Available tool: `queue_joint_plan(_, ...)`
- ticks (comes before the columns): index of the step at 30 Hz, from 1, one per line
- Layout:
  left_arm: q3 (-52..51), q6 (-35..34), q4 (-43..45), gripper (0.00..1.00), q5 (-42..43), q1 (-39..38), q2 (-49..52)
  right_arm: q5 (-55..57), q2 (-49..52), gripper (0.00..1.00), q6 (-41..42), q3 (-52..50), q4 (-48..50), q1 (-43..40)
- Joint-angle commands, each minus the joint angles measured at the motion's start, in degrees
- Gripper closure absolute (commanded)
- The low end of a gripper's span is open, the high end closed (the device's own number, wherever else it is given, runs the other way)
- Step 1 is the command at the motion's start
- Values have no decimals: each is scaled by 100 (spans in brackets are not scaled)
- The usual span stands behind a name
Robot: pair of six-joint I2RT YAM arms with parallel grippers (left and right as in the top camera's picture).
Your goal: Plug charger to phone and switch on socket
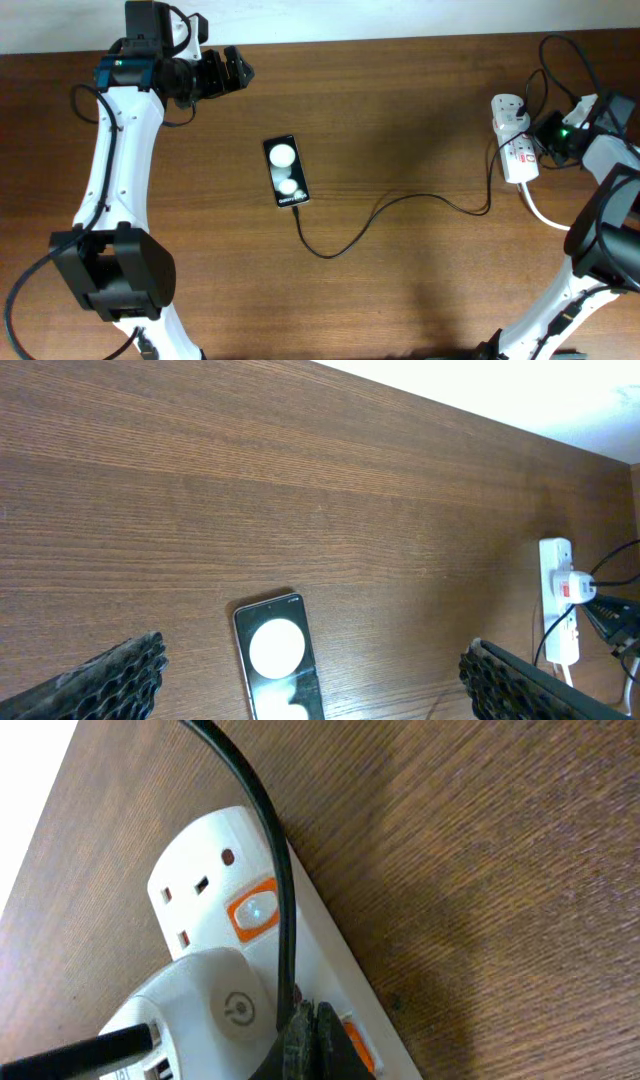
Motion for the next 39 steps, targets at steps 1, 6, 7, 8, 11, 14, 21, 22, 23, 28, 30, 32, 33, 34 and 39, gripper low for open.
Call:
queue_joint_plan(1, 44, 72, 13, 1, -22, 24, -52, -146, 420, 96, 26, -140, -317, 396)
queue_joint_plan(6, 44, 72, 11, 1, -22, 24, -52, -186, 420, 96, 94, -140, -791, 446)
queue_joint_plan(7, 44, 72, 11, 1, -22, 24, -52, -212, 420, 96, 168, -140, -903, 446)
queue_joint_plan(8, 44, 72, 11, 1, -22, 24, -52, -214, 420, 96, 175, -140, -1036, 446)
queue_joint_plan(11, 44, 72, 11, 1, -22, 24, -52, -210, 420, 96, 175, -140, -1185, 468)
queue_joint_plan(14, 44, 72, 11, 1, -22, 24, -52, -210, 420, 96, 177, -140, -1259, 476)
queue_joint_plan(21, 44, 72, 11, 1, -22, 24, -52, 608, 251, 96, 824, -120, -787, 26)
queue_joint_plan(22, 44, 72, 11, 1, -22, 24, -52, 608, 138, 96, 940, -57, -769, -164)
queue_joint_plan(23, 44, 72, 11, 1, -22, 24, -52, 551, -11, 96, 953, 13, -774, -361)
queue_joint_plan(28, 44, 74, 11, 1, -22, 24, -52, 33, -1071, 96, 789, 92, -811, -986)
queue_joint_plan(30, 44, 72, 11, 1, -22, 24, -52, -214, -1836, 96, 494, 92, -890, -986)
queue_joint_plan(32, 44, 72, 11, 1, -22, 24, -52, -433, -2463, 96, 164, 92, -984, -866)
queue_joint_plan(33, 44, 72, 11, 1, -22, 24, -52, -476, -2743, 96, 57, 92, -1078, -791)
queue_joint_plan(34, 44, 72, 11, 1, -22, 24, -52, -496, -2977, 96, -35, 92, -1180, -710)
queue_joint_plan(39, 44, 72, 11, 1, -22, 24, -52, -487, -4098, 96, -1147, 92, -2227, 81)
